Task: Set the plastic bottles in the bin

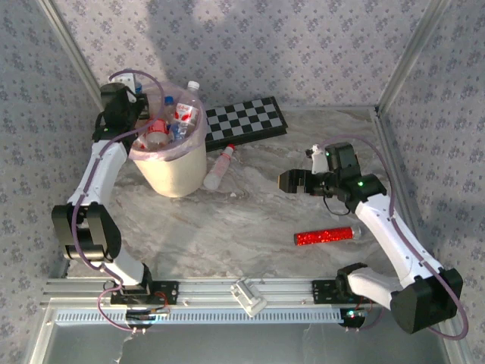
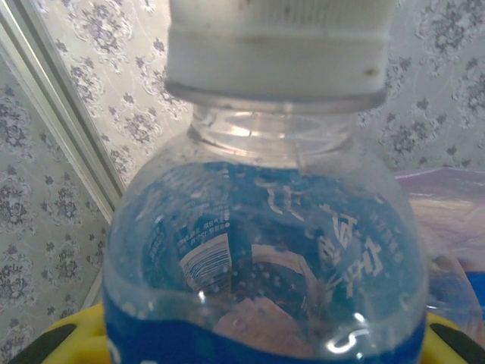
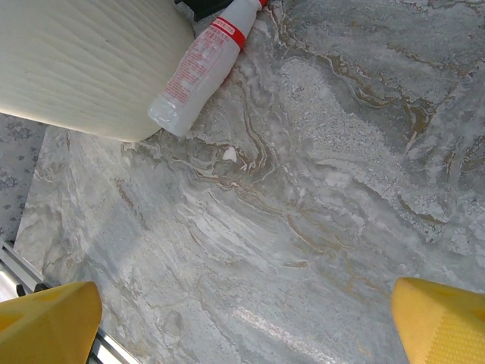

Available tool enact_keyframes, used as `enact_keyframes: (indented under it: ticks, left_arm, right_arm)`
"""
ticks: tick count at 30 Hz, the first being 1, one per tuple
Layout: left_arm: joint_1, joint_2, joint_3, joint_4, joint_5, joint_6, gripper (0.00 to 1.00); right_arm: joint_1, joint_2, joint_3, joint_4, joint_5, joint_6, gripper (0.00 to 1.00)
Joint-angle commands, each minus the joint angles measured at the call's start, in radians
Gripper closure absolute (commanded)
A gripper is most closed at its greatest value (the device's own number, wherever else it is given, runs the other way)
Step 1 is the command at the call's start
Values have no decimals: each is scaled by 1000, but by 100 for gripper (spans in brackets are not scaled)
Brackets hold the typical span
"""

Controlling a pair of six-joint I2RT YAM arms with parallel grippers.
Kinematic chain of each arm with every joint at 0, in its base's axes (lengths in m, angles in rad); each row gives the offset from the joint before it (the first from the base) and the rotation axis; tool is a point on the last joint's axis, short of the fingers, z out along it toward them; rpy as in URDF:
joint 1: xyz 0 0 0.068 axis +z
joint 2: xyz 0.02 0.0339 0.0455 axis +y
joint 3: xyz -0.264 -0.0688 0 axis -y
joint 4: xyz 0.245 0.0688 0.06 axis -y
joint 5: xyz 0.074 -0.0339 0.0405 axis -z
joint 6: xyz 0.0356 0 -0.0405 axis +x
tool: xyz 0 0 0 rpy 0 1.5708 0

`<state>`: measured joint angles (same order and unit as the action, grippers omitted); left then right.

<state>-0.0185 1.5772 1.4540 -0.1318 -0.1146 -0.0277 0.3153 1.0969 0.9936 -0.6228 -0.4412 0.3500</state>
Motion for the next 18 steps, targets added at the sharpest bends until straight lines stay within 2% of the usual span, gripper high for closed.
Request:
enact_keyframes:
  ticks: [1, 5, 11, 14, 18]
  left_arm:
    - [-7, 21, 42, -330, 96, -28, 73]
    - [-7, -5, 154, -397, 104, -6, 50]
    - [-7, -11, 311, -484, 102, 11, 24]
    - [-5, -8, 352, -490, 86, 15, 19]
    - [-2, 7, 384, -478, 74, 9, 23]
  right_arm:
    - [9, 6, 10, 5, -6, -6, 0]
    - [16, 12, 10, 10, -2, -5, 0]
    - [26, 26, 14, 16, -2, -3, 0]
    - [29, 27, 15, 15, 1, -3, 0]
    - [34, 26, 13, 6, 4, -8, 0]
